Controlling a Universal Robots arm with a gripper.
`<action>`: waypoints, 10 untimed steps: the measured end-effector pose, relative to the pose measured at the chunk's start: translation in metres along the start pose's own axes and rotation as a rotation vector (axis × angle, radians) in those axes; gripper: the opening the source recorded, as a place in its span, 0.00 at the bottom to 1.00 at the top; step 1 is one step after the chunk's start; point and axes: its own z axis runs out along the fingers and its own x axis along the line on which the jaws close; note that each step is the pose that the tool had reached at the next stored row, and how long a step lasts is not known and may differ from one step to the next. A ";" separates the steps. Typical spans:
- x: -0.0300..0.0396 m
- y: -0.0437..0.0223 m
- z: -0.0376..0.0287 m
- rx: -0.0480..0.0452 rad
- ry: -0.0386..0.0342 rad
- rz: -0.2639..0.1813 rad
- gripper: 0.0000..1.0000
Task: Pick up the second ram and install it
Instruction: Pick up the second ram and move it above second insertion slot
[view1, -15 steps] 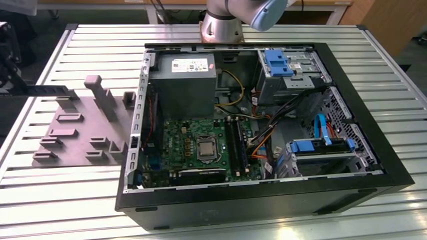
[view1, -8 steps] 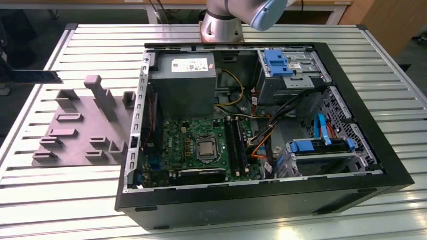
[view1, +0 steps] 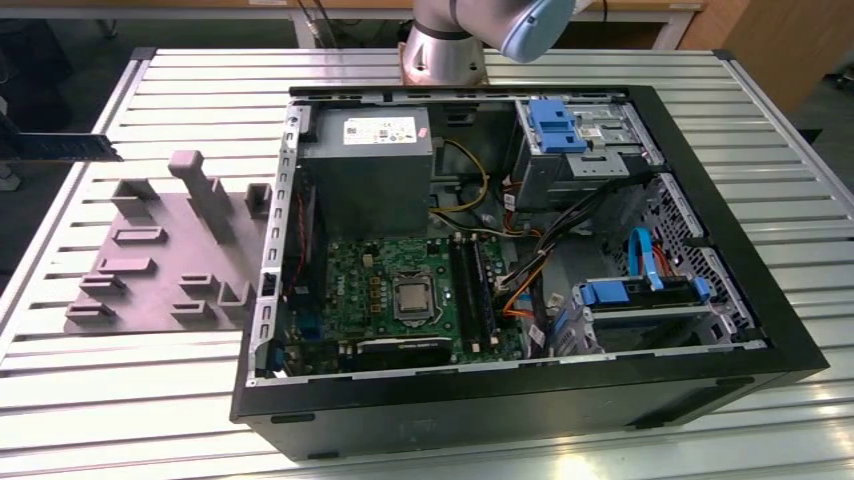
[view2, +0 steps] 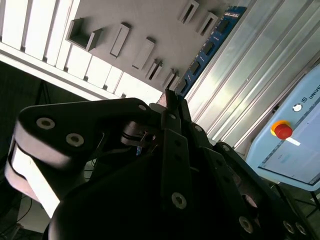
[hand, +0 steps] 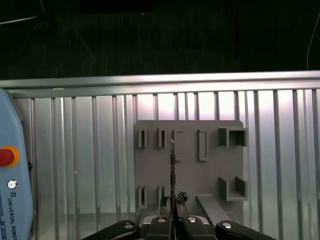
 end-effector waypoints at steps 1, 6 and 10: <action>0.0000 0.0000 0.0000 0.0000 0.0000 0.000 0.14; 0.0000 -0.0003 0.0000 0.0000 0.0000 0.000 0.14; 0.0000 -0.0004 0.0000 0.0000 0.0000 0.000 0.14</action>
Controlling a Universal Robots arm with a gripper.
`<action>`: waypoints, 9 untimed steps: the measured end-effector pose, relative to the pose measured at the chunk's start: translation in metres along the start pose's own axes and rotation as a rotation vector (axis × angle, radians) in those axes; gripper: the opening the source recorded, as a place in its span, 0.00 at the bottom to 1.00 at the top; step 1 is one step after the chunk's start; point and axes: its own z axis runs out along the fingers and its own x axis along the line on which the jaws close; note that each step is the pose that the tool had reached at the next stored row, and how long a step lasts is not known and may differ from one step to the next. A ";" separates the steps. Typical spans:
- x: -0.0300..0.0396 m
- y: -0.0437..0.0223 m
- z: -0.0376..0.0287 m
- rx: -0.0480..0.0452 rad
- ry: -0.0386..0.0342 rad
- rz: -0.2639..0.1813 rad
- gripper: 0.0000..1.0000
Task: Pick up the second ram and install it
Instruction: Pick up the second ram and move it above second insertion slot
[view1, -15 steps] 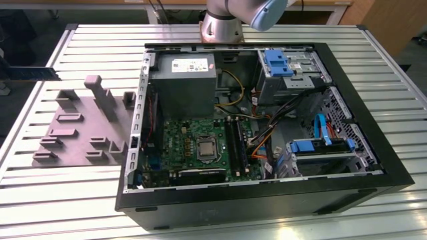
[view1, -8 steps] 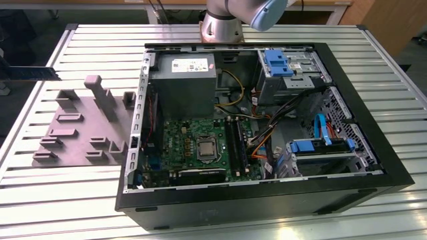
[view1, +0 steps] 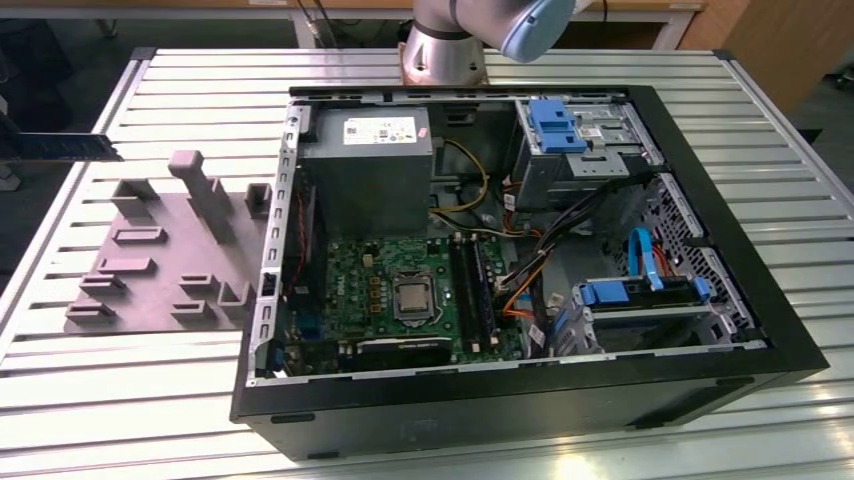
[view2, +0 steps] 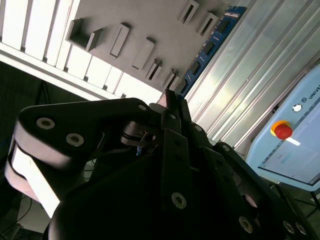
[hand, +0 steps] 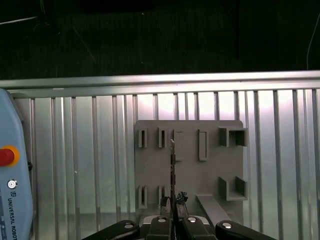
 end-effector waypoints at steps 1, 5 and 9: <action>0.0000 -0.0001 0.0000 0.0000 -0.0001 0.000 0.14; -0.0001 -0.0021 0.0000 -0.0001 0.0000 0.000 0.14; -0.0003 -0.0069 0.0000 0.0000 -0.0001 0.000 0.14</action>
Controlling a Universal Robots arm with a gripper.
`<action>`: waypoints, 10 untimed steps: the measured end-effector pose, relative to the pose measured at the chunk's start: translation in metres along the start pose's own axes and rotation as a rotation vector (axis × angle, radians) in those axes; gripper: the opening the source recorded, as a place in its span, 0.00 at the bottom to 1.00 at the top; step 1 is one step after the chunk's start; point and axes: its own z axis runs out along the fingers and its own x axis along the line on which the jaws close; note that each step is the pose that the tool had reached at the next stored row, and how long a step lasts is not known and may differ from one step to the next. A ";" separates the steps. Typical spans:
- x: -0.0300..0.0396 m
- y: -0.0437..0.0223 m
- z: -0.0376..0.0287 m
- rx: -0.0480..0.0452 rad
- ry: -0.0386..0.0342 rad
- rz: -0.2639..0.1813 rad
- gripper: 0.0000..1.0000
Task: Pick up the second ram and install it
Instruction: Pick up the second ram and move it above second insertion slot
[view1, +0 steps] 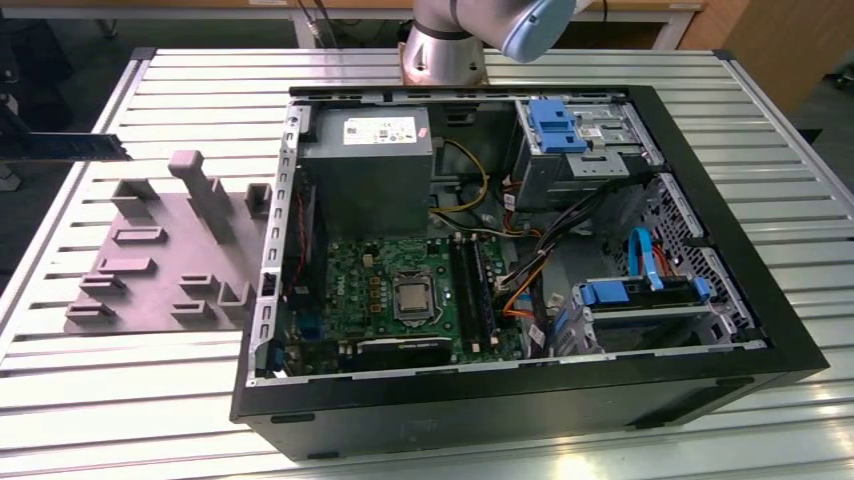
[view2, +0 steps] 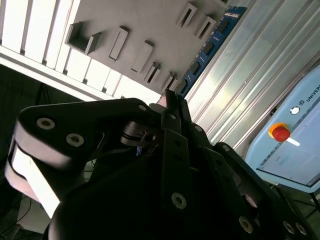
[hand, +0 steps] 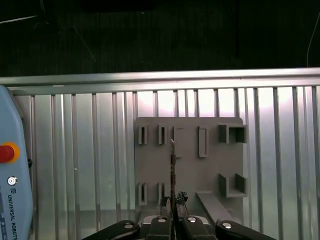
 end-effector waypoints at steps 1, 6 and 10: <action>-0.0001 -0.0011 0.0000 0.0001 0.0001 0.000 0.14; -0.0001 -0.0018 0.0000 0.0000 0.0000 0.000 0.14; -0.0001 -0.0020 0.0000 0.0000 0.0000 0.000 0.14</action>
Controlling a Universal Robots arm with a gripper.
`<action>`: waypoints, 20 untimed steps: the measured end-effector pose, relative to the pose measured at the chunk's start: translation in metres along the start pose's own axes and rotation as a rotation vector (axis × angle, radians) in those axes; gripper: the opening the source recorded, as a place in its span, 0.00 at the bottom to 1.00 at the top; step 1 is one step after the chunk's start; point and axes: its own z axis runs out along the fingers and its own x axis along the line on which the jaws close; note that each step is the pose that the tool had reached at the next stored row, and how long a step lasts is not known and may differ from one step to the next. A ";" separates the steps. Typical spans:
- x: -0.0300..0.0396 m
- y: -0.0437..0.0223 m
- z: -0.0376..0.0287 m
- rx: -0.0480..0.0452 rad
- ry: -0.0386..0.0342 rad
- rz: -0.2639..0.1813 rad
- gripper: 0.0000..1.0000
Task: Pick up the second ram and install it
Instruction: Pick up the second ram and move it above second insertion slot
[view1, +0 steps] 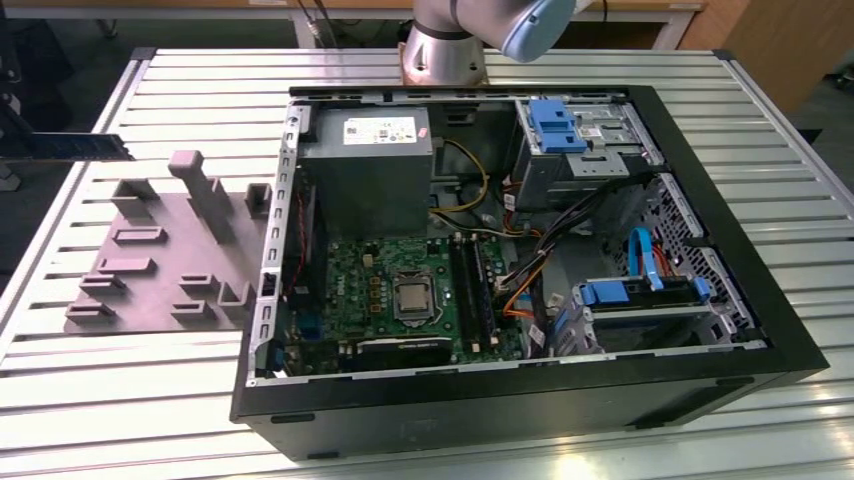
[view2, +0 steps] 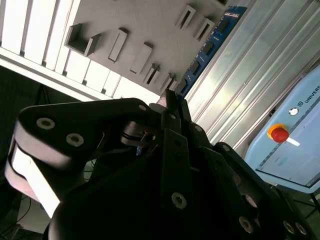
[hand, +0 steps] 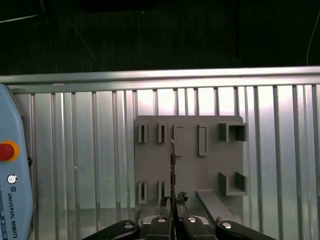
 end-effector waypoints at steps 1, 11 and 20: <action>0.0000 -0.0004 -0.0001 -0.0001 0.0001 0.000 0.14; -0.0003 -0.0052 0.0000 0.0000 0.0000 0.000 0.14; -0.0004 -0.0092 0.0000 0.0000 0.0000 0.000 0.14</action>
